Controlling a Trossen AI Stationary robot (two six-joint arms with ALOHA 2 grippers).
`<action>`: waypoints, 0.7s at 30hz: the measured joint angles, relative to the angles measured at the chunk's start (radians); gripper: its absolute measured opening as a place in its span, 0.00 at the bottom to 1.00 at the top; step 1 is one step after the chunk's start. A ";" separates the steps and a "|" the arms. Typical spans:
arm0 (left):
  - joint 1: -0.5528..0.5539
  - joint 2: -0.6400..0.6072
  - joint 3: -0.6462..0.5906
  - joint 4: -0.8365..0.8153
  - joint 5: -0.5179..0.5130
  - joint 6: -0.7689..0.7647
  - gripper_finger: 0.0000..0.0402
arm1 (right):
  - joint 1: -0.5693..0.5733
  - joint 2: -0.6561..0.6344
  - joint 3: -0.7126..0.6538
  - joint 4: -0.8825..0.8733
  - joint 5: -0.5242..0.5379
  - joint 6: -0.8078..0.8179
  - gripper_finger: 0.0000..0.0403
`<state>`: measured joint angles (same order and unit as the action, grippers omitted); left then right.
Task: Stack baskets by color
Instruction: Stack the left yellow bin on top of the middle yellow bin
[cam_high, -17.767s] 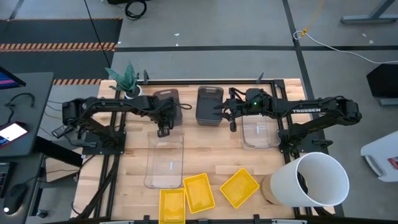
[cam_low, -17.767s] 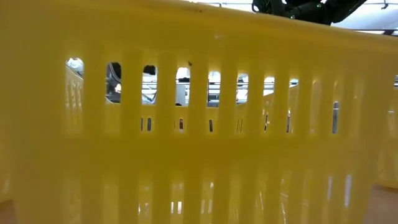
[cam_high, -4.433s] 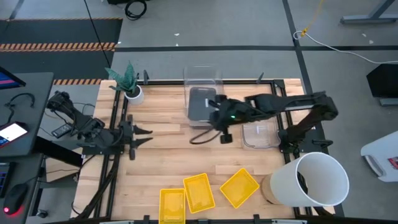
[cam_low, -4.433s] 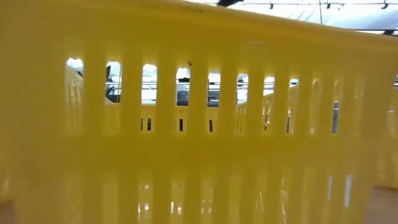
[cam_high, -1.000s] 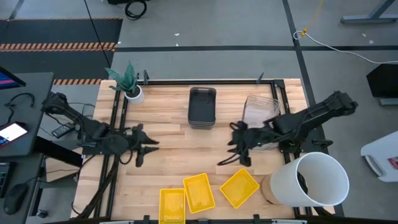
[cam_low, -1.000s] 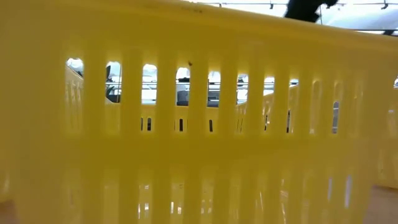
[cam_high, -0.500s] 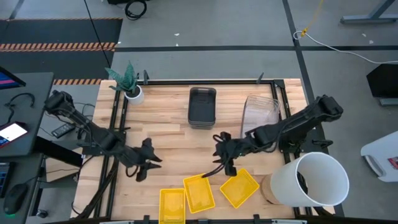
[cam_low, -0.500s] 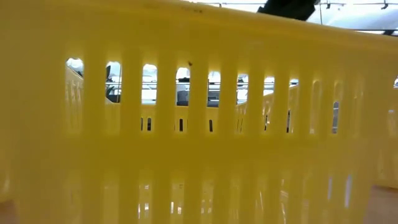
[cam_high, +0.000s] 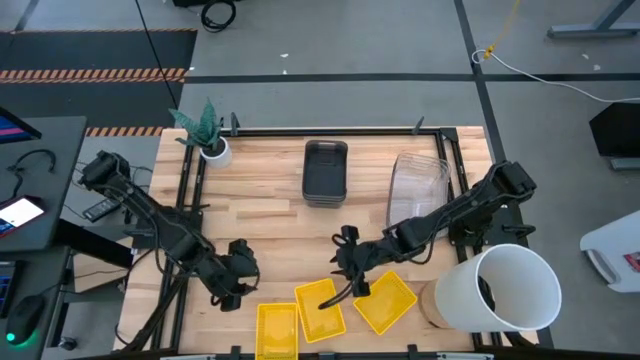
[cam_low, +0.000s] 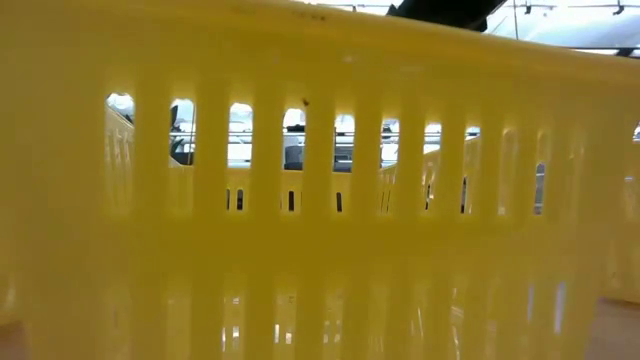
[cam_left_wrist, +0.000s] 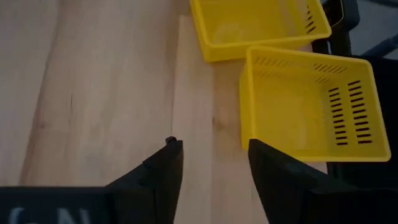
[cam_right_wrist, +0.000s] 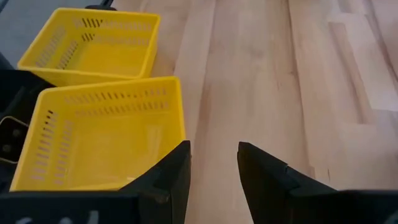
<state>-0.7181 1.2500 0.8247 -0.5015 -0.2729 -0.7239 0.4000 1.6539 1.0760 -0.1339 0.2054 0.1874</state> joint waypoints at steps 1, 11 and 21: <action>-0.004 0.017 0.028 -0.027 -0.002 -0.006 0.48 | 0.000 0.000 0.000 0.000 0.000 0.005 0.34; 0.000 0.213 0.227 -0.179 -0.017 -0.055 0.46 | 0.023 -0.021 0.000 -0.052 0.061 -0.029 0.34; 0.043 0.365 0.296 -0.091 0.156 -0.051 0.43 | 0.023 -0.047 0.000 -0.171 0.113 -0.032 0.34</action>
<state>-0.6753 1.6147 1.1206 -0.5928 -0.1172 -0.7753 0.4225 1.6065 1.0756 -0.3046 0.3183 0.1551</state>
